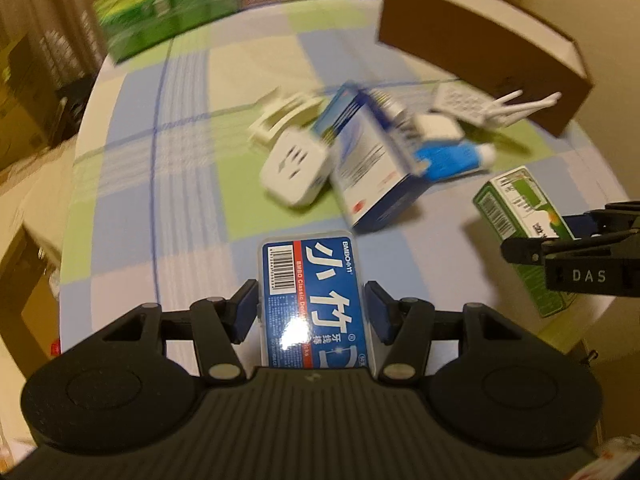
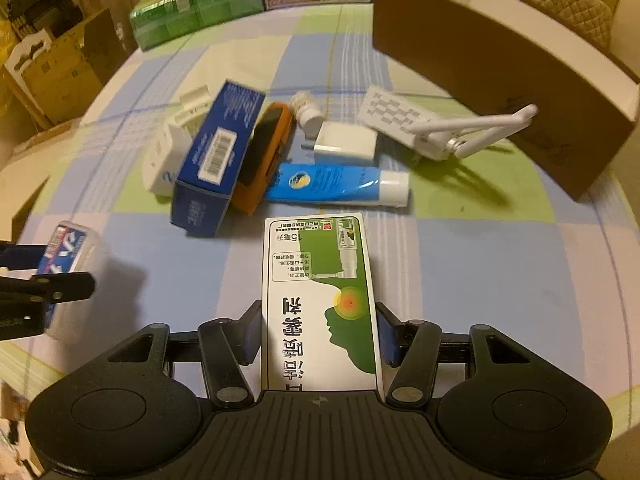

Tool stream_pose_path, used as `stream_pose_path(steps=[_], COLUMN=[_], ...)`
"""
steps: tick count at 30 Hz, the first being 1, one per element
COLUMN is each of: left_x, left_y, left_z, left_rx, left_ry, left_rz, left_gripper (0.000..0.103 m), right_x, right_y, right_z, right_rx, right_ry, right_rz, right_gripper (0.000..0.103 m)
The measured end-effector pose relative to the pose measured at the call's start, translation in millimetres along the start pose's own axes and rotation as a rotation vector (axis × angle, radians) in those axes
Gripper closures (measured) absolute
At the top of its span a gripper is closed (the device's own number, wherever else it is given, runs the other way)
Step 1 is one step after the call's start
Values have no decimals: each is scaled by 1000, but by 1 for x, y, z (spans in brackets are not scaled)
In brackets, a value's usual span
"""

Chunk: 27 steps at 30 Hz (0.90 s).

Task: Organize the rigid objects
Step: 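Carry both boxes into the brown box and open both grippers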

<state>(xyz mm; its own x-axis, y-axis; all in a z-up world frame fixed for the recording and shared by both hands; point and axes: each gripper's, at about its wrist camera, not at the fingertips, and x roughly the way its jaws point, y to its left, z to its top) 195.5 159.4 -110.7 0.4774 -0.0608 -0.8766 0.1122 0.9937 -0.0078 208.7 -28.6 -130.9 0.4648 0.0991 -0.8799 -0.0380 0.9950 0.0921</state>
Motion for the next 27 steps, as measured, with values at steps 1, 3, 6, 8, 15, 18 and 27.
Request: stream_pose_path(steps=[1, 3, 6, 8, 15, 18, 27], left_x=[-4, -10, -17, -19, -16, -10, 38], left_y=[-6, -16, -34, -47, -85, -104, -160], left_z=[7, 20, 41, 56, 125, 161, 264], left_rx=[17, 48, 86, 107, 164, 194, 248], left_ry=[-9, -30, -63, -89, -167, -192, -203], left_rz=[-7, -23, -48, -63, -87, -104, -165], left_gripper=[50, 50, 50, 50, 50, 50, 50], right_x=[-8, -21, -40, -50, -72, -76, -63], right_y=[-2, -4, -11, -18, -55, -77, -161], right_z=[2, 8, 21, 30, 73, 97, 171], right_rx=[8, 16, 30, 49, 91, 111, 190], right_ry=[-9, -24, -54, -75, -159, -193, -245], right_rz=[4, 2, -3, -4, -24, -32, -93], right_gripper=[50, 50, 50, 50, 50, 50, 50])
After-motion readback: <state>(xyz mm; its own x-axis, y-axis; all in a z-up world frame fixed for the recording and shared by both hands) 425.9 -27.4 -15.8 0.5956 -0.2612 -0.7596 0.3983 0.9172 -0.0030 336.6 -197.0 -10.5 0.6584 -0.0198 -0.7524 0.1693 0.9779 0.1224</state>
